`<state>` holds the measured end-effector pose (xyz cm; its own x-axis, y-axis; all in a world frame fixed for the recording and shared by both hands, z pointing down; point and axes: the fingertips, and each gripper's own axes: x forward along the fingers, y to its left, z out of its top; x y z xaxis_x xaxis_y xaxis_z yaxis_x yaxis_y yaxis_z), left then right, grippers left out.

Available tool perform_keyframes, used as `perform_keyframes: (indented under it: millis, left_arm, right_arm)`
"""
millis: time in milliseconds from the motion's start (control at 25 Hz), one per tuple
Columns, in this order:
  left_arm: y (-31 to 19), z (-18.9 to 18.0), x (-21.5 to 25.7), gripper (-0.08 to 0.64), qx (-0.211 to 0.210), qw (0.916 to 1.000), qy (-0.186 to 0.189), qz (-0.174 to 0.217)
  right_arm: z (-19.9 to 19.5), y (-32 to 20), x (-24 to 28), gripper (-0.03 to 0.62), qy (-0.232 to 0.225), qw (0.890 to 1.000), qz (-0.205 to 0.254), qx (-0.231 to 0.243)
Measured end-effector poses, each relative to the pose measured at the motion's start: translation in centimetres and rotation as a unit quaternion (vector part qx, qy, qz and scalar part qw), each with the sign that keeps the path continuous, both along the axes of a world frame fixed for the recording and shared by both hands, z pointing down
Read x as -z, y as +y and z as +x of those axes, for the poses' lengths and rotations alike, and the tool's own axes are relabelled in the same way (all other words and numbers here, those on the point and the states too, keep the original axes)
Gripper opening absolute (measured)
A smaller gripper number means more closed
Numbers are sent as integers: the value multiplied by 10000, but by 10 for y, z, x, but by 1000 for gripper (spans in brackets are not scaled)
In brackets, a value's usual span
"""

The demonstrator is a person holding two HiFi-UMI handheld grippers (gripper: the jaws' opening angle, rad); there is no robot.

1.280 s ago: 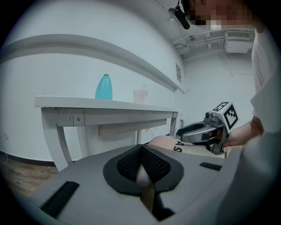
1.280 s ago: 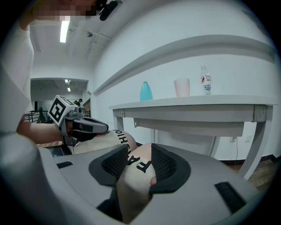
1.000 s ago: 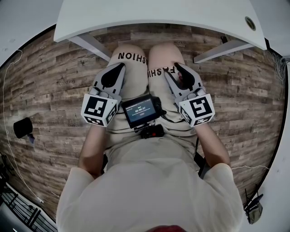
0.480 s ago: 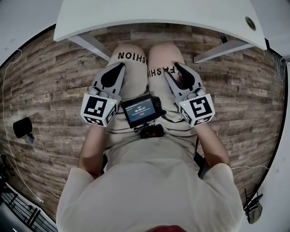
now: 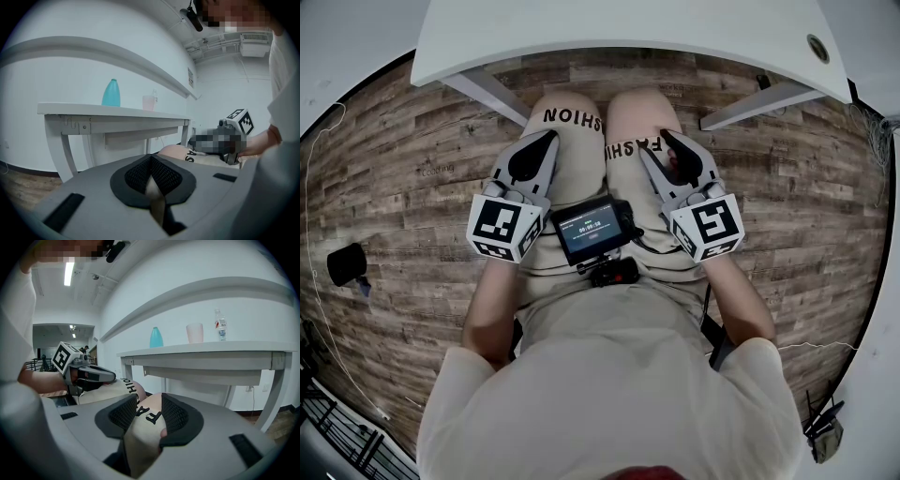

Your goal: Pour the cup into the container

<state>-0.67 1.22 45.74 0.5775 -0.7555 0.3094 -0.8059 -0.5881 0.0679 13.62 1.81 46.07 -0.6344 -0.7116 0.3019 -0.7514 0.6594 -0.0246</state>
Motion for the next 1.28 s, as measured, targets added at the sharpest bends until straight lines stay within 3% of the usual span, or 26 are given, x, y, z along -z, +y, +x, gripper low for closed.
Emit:
perform_keyframes:
  millis: [1280]
  left_arm:
    - [0,-1,0,11,25,10000,-7,-9]
  right_arm:
    - [-2,-1,0,164,63,10000,12,19]
